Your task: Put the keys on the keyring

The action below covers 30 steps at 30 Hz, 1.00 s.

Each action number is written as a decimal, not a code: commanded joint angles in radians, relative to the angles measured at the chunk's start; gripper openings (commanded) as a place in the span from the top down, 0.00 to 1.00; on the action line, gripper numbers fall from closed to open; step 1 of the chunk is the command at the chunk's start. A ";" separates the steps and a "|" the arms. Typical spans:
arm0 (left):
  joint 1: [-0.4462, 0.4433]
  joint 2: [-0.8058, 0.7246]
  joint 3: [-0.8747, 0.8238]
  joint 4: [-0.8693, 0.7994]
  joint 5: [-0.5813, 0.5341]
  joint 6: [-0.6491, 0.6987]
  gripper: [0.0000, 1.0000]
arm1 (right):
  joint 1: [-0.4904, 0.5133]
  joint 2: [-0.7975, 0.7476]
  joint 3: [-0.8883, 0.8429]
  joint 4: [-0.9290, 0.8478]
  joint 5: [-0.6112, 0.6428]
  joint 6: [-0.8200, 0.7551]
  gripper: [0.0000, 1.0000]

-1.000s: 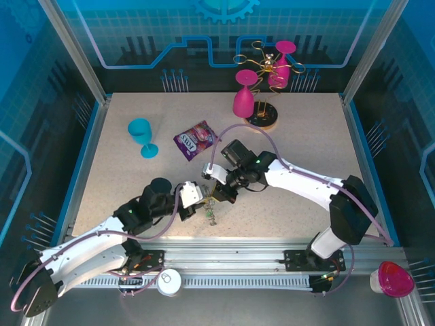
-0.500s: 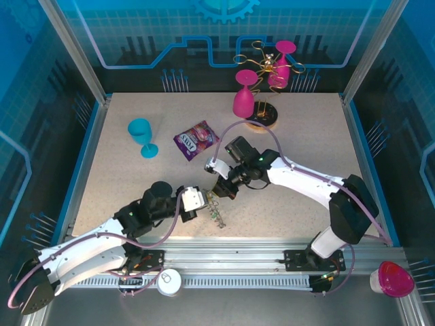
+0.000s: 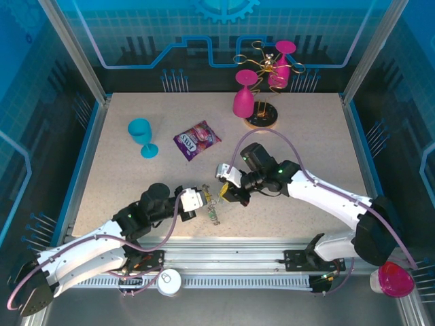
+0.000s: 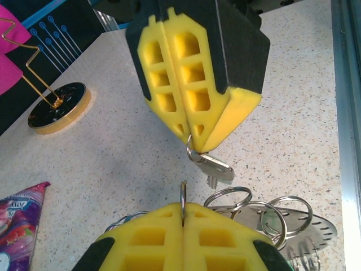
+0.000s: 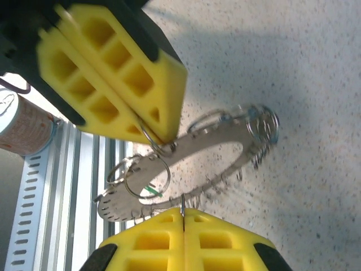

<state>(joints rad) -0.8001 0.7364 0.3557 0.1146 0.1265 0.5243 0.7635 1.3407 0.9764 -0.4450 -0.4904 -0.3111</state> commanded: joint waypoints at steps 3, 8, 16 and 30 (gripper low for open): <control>-0.032 -0.011 -0.023 0.087 -0.009 0.091 1.00 | 0.021 0.016 0.039 -0.011 -0.071 -0.069 1.00; -0.043 -0.008 -0.025 0.100 -0.025 0.124 1.00 | 0.023 0.027 0.059 -0.031 -0.081 -0.088 1.00; -0.054 -0.006 -0.035 0.120 -0.060 0.147 1.00 | 0.031 0.041 0.077 -0.058 -0.082 -0.109 1.00; -0.074 -0.005 -0.044 0.130 -0.113 0.181 1.00 | 0.046 0.031 0.077 -0.070 -0.051 -0.125 1.00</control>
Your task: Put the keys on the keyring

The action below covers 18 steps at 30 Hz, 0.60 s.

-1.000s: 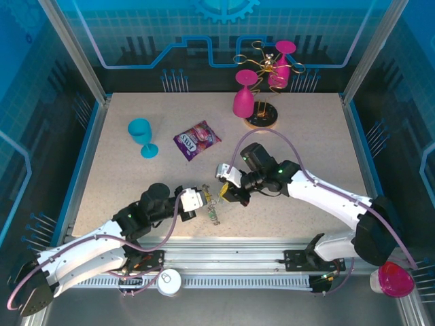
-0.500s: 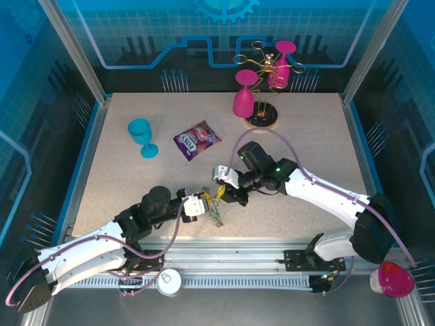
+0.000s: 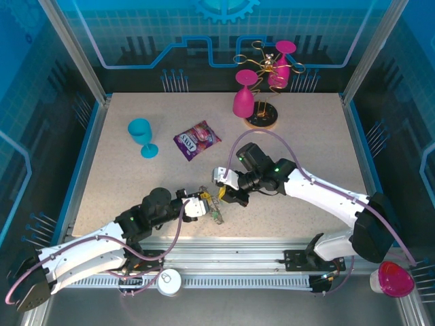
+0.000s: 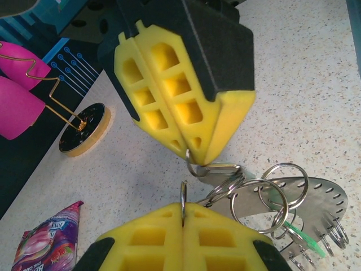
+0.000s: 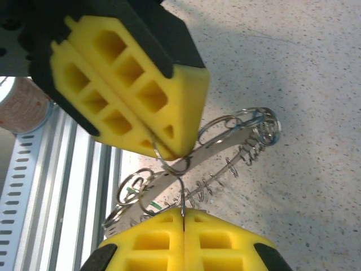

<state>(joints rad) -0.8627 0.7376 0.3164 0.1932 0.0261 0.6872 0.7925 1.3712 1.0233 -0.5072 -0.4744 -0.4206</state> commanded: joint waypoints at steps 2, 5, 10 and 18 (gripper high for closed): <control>-0.012 -0.006 -0.002 0.041 -0.019 0.018 1.00 | 0.019 0.001 0.032 -0.001 -0.080 -0.013 1.00; -0.015 -0.005 -0.003 0.042 -0.020 0.016 1.00 | 0.020 0.004 0.032 0.013 -0.080 -0.008 1.00; -0.016 0.002 -0.003 0.046 -0.018 0.019 1.00 | 0.021 0.015 0.040 0.033 -0.078 0.007 1.00; -0.016 0.000 -0.003 0.042 -0.016 0.016 1.00 | 0.025 0.032 0.049 0.053 -0.061 0.031 1.00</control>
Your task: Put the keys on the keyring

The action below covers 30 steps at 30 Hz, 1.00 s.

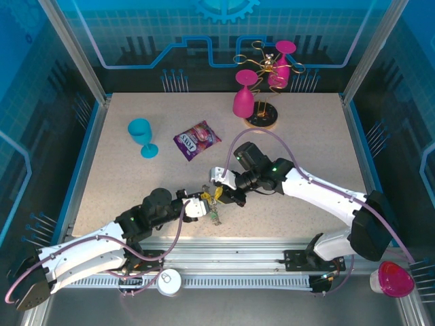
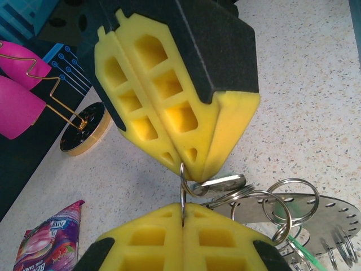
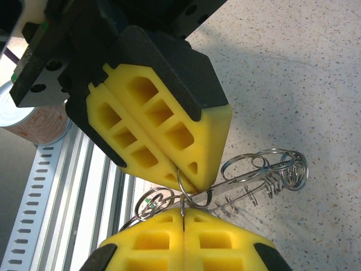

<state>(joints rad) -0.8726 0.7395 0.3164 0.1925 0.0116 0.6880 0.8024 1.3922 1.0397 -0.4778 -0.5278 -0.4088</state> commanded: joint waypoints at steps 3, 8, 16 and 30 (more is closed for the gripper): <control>-0.006 -0.002 -0.003 0.043 -0.003 0.017 1.00 | 0.015 0.017 0.038 0.019 0.026 0.038 1.00; -0.009 -0.012 -0.004 0.043 -0.019 0.026 1.00 | 0.001 0.052 0.074 -0.027 0.087 0.102 1.00; -0.025 -0.012 -0.007 0.055 -0.065 0.053 1.00 | -0.003 0.096 0.119 -0.057 0.122 0.202 1.00; -0.053 -0.002 -0.016 0.075 -0.124 0.096 1.00 | -0.032 0.130 0.154 -0.081 0.109 0.320 1.00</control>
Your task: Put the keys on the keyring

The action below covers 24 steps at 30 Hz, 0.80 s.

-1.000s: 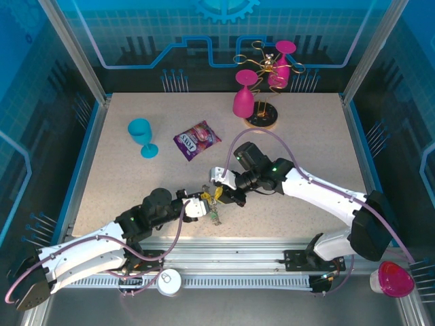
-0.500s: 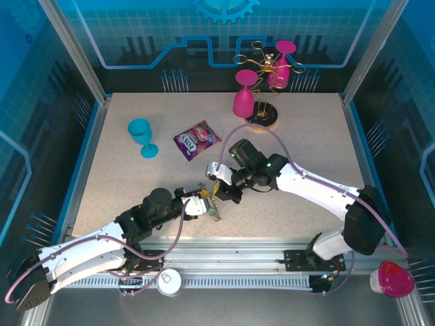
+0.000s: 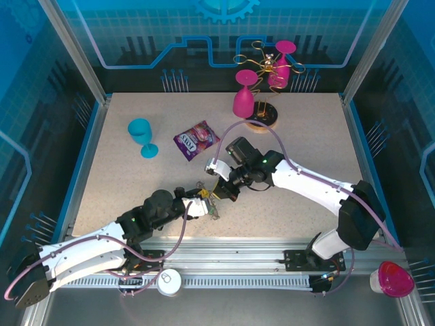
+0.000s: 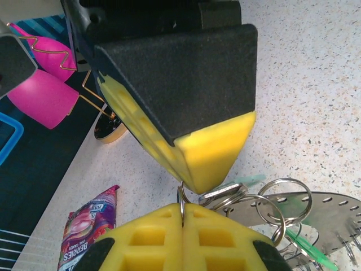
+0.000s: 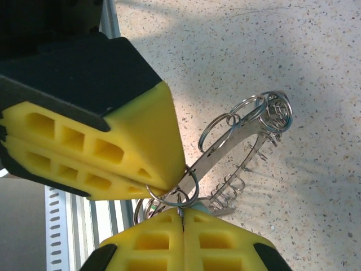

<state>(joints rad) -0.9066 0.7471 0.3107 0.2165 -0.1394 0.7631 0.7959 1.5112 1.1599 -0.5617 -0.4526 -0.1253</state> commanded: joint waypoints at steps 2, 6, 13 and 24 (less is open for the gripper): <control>-0.021 -0.009 -0.010 0.048 0.029 0.019 1.00 | -0.032 0.008 0.033 0.002 0.033 0.042 1.00; -0.021 -0.009 -0.011 0.043 0.026 0.022 1.00 | -0.038 0.003 0.030 0.003 0.026 0.049 1.00; -0.024 -0.008 -0.012 0.045 0.022 0.020 1.00 | -0.044 0.000 0.032 0.004 0.000 0.049 1.00; -0.023 0.000 -0.040 0.133 0.020 -0.016 1.00 | -0.038 0.031 0.049 0.017 -0.076 0.073 1.00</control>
<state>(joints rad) -0.9215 0.7471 0.2817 0.2714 -0.1383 0.7609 0.7681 1.5280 1.1744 -0.5533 -0.4881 -0.0704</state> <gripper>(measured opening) 0.046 0.057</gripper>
